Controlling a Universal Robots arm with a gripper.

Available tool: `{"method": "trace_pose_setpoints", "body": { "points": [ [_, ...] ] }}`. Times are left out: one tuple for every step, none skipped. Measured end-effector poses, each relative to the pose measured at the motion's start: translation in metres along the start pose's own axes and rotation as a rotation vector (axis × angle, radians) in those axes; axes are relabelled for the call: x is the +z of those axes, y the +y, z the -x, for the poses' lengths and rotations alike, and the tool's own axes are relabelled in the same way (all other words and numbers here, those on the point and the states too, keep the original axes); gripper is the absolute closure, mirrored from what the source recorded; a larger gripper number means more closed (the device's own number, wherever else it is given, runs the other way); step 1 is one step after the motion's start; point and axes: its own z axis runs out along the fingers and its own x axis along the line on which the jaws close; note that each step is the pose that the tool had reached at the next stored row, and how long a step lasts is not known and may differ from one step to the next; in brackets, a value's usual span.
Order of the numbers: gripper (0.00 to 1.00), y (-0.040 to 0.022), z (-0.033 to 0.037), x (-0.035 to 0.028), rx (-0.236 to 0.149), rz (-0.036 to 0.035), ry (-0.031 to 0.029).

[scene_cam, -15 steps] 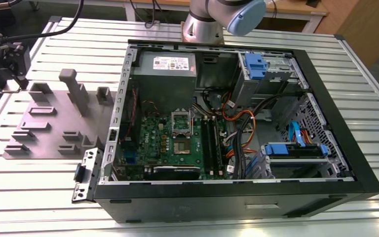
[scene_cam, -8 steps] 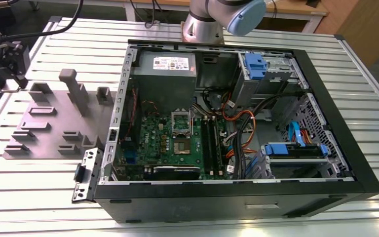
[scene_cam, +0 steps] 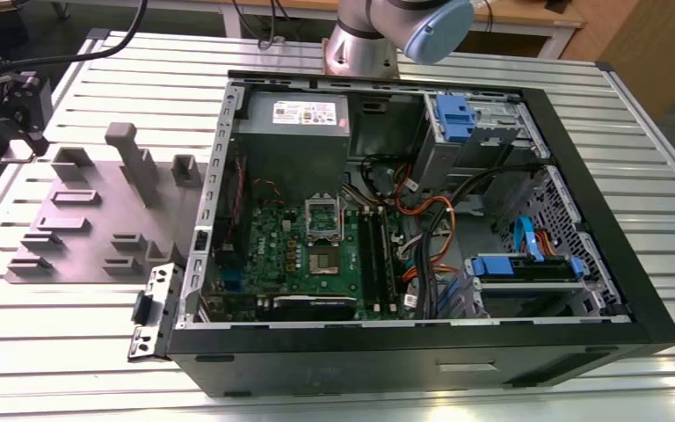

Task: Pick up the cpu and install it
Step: 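Pick up the cpu and move it towards the insertion slot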

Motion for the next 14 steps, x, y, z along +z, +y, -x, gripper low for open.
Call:
{"method": "trace_pose_setpoints", "body": {
  "points": [
    [0.53, 0.0, 0.0, -0.0003, 0.0, 0.0, 0.0001],
    [0.53, 0.0, 0.0, -0.0005, 0.0, 0.0, 0.0],
    [0.53, 0.0, 0.0, -0.0008, 0.0, 0.0, 0.0],
    [0.53, 0.0, 0.0, -0.0011, 0.0, 0.0, 0.0],
    [0.53, 0.0, 0.0, -0.0014, 0.0, 0.0, 0.0],
    [0.53, 0.0001, 0.0, -0.0017, 0.0, 0.0, -0.0001],
    [0.53, 0.0001, 0.0, -0.0022, 0.0, 0.0, 0.0001],
    [0.53, 0.0001, 0.0, -0.0026, 0.0, -0.0001, 0.0001],
    [0.53, 0.0001, 0.0, -0.003, 0.0, -0.0001, 0.0],
    [0.53, 0.0001, 0.0, -0.0036, 0.0, 0.0, 0.0001],
    [0.53, 0.0002, 0.0, -0.0043, 0.0, 0.0, 0.0001],
    [0.53, 0.0002, 0.0, -0.005, 0.0, 0.0, 0.0],
    [0.53, 0.0002, 0.0, -0.0056, 0.0, 0.0, 0.0],
    [0.53, 0.0002, 0.0, -0.0061, 0.0, 0.0, -0.0002]
  ]
}}
